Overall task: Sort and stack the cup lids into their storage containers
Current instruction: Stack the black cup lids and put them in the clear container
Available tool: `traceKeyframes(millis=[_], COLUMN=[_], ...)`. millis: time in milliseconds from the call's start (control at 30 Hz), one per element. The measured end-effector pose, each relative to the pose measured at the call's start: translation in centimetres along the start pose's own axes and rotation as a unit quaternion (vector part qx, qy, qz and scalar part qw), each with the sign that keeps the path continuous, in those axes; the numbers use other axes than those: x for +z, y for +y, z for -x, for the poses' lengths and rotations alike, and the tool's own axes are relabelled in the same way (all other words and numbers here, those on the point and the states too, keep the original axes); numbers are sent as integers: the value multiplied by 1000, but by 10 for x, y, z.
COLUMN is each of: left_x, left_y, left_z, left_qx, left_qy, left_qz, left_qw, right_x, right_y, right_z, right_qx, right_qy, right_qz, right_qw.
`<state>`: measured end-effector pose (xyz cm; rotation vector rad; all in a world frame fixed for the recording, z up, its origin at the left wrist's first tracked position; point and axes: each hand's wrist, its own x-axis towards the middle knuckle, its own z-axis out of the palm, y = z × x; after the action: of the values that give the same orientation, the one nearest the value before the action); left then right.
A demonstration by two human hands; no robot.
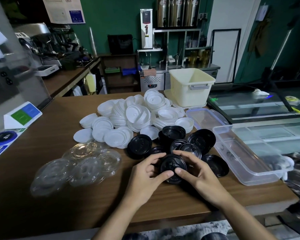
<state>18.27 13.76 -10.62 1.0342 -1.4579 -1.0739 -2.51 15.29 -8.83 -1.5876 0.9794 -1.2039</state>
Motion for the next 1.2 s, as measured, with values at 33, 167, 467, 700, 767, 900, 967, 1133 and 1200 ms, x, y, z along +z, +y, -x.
traceKeyframes(millis=[33, 167, 467, 700, 767, 900, 967, 1133, 1200], left_x=[1, -1, -41, -43, -45, -36, -29, -19, -12], left_y=[0, 3, -8, -4, 0, 29, 42, 42, 37], left_z=[1, 2, -38, -41, -40, -24, -11, 8, 12], left_qx=[3, 65, 193, 174, 160, 112, 74, 5, -32], left_qy=[-4, 47, 86, 91, 104, 177, 201, 157, 118], left_qz=[0, -87, -499, -452, -423, -294, -181, 53, 97], left_qw=[1000, 993, 840, 870, 886, 933, 960, 986, 988], right_x=[-1, -1, 1, 1, 1, -1, 0, 0, 0], right_y=[1, 6, 13, 15, 16, 17, 16, 10, 9], right_z=[0, -1, -3, -3, -3, -4, -4, -3, -4], right_qx=[-2, -13, -2, -2, -3, -4, -8, -17, -21], right_qy=[0, 22, 69, 75, 79, 92, 98, 87, 81], right_qz=[0, -14, -57, -66, -66, -62, -62, -51, -30], right_qw=[1000, 1000, 996, 995, 995, 994, 993, 995, 996])
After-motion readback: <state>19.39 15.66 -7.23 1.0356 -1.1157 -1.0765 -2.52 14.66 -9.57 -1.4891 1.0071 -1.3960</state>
